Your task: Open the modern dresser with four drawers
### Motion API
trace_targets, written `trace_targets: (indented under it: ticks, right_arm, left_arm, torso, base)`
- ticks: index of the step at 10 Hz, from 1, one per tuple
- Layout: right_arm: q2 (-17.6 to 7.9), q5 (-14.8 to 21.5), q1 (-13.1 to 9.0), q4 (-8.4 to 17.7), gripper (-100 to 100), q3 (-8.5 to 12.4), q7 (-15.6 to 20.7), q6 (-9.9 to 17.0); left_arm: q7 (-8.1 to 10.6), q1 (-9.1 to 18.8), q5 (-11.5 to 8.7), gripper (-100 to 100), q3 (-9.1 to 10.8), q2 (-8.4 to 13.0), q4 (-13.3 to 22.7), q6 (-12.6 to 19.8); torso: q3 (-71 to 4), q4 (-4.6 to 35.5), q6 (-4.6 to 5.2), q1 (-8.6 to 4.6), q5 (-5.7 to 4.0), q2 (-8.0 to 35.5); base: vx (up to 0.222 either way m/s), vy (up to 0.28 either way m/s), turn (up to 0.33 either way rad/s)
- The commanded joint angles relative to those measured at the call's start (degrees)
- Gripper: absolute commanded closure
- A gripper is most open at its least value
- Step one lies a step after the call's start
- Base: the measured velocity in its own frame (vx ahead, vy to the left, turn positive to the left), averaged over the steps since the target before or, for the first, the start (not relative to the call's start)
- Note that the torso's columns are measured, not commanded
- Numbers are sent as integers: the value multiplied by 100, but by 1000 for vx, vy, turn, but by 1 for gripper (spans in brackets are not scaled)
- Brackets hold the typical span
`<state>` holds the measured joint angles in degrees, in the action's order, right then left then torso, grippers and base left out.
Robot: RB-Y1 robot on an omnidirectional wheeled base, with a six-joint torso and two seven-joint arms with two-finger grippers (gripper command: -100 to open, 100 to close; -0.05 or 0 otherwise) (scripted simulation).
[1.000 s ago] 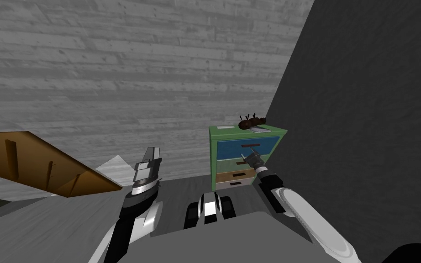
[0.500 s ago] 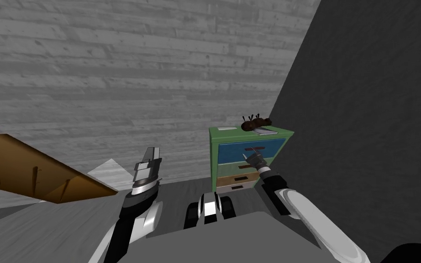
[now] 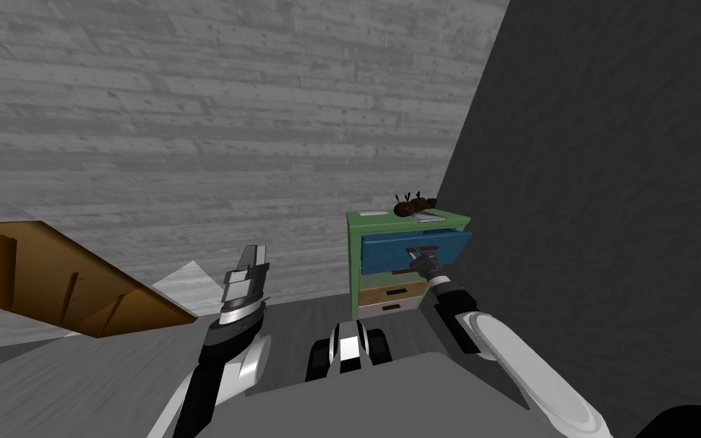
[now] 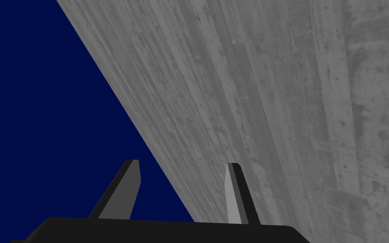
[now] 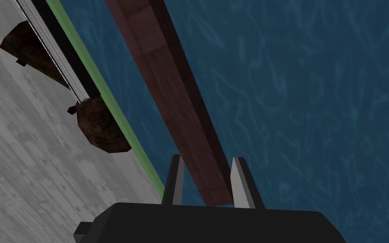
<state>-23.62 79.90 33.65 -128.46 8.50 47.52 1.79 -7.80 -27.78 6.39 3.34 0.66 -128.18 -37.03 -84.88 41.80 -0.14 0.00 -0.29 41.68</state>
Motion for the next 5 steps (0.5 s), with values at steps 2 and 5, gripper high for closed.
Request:
trace_targets:
  ticks: [2, 5]
  right_arm:
    - [-34, -38, 169, -36, 100, 20, -76, -140]
    - [-55, -59, 264, -149, 100, 134, -120, -226]
  left_arm:
    - [0, 0, 0, 0, 0, 0, 0, 0]
    - [0, 0, 0, 0, 0, 0, 0, 0]
  torso:
    - [15, 4, -4, -8, -6, 14]
    - [18, 0, -7, -6, -10, 19]
  base:
    - [-40, 15, -12]
    - [-37, 7, -37]
